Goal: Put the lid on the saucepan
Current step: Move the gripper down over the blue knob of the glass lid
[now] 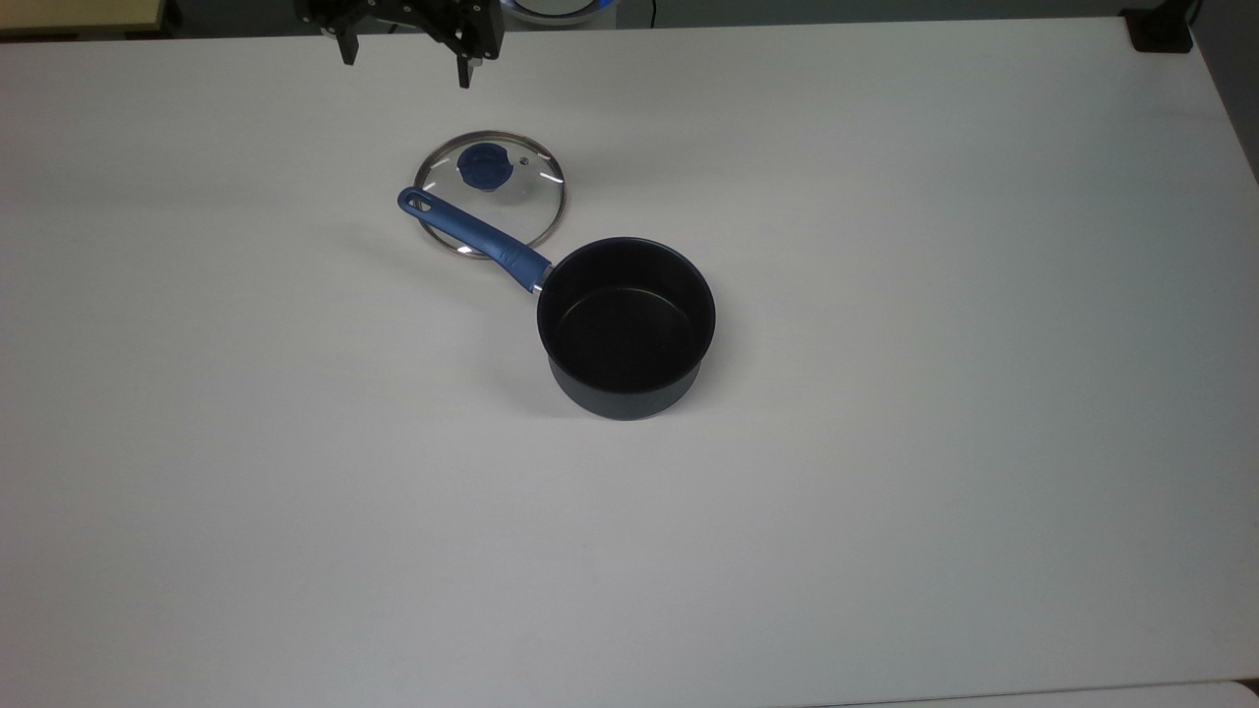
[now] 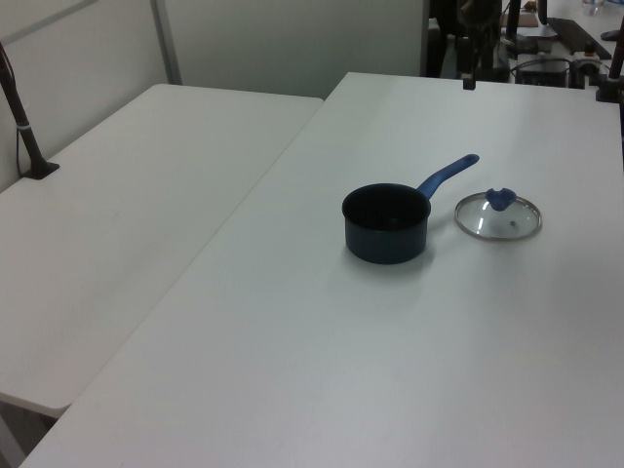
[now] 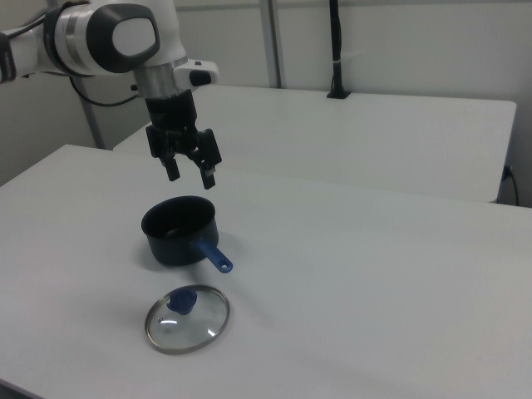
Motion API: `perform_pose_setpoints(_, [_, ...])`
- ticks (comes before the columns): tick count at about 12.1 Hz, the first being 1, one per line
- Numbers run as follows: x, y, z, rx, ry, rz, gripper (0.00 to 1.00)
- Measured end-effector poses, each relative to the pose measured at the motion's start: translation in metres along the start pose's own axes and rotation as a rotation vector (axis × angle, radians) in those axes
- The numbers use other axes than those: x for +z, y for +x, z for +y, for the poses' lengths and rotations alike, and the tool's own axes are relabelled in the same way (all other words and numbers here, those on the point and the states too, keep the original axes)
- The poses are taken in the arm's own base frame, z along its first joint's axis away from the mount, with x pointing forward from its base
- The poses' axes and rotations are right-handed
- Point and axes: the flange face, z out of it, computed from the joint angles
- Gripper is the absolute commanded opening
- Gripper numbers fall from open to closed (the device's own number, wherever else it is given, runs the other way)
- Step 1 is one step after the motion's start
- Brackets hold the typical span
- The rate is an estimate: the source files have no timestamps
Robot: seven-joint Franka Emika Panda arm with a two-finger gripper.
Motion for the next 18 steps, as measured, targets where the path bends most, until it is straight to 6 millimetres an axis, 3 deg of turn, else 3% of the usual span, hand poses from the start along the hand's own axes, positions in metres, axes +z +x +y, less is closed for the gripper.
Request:
perform_pose_setpoints(7, [-0.004,0.002,0.004,-0.028,0.000,0.008,1.00])
perform_pose_setpoints(9, [0.007,0.003,0.001,-0.075,-0.001,-0.013,1.00])
perform_pose_setpoints(12, [0.062,-0.002,-0.015,-0.189,0.002,-0.075,1.00])
perform_pose_setpoints(15, [0.132,-0.021,-0.044,-0.257,0.008,-0.075,1.00])
perform_pose_setpoints(18, [0.185,-0.040,-0.054,-0.419,0.020,-0.098,0.94])
